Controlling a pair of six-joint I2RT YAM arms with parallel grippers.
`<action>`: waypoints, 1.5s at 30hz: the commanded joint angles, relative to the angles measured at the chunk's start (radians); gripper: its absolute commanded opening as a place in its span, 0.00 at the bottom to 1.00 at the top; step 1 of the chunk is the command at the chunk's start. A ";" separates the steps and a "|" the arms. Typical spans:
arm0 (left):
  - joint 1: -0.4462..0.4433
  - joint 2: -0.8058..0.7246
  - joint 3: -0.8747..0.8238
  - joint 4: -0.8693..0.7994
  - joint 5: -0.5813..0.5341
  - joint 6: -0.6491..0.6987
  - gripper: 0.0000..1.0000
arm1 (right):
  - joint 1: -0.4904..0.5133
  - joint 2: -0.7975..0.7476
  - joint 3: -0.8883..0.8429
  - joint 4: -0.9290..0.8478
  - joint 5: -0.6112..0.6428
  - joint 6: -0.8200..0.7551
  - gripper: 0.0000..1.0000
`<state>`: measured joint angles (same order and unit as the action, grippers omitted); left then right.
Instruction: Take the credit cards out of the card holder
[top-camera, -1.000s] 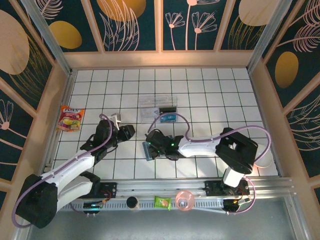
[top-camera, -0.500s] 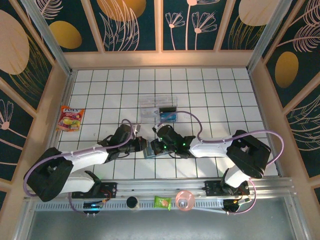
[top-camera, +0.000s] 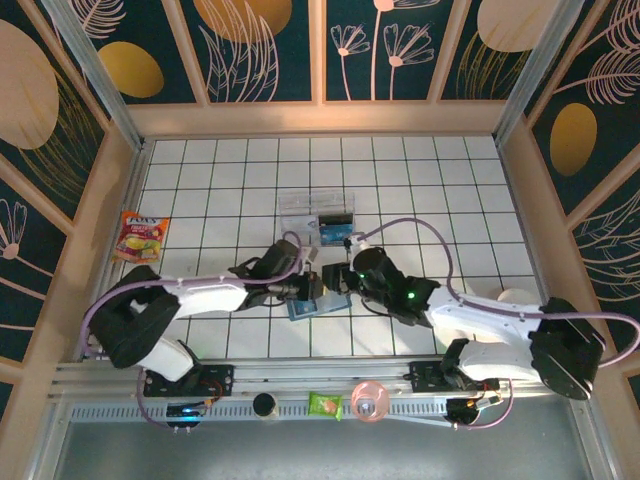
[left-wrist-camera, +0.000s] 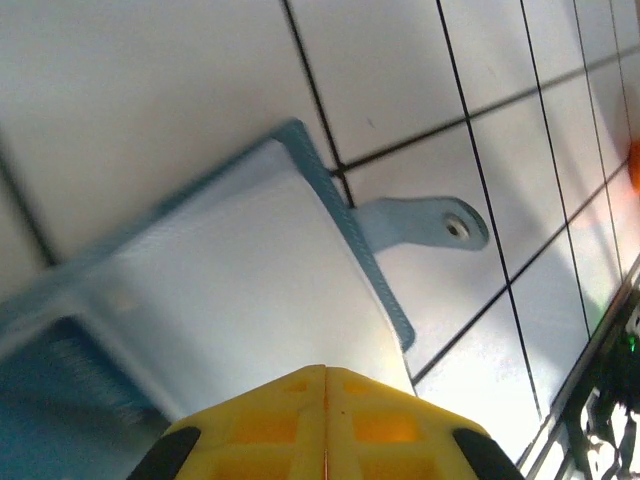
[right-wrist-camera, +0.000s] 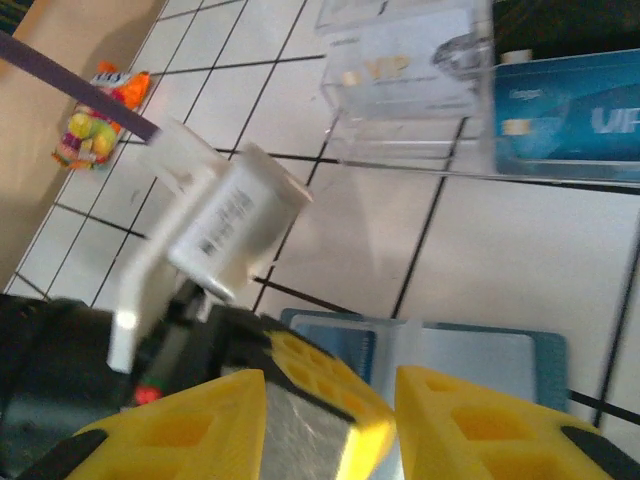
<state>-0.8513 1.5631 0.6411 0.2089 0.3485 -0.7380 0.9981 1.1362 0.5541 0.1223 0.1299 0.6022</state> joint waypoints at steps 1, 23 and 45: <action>-0.057 0.102 0.082 -0.023 0.073 0.034 0.08 | -0.016 -0.066 -0.038 -0.089 0.073 0.046 0.35; 0.083 -0.316 -0.197 -0.058 -0.186 -0.062 0.20 | -0.162 0.129 0.063 0.009 -0.464 -0.015 0.32; 0.090 -0.201 -0.201 -0.025 -0.248 0.049 0.32 | -0.171 0.505 0.254 -0.136 -0.593 -0.019 0.27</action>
<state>-0.7681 1.3552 0.4095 0.2050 0.1360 -0.7254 0.8196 1.6249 0.7742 0.0189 -0.4881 0.6014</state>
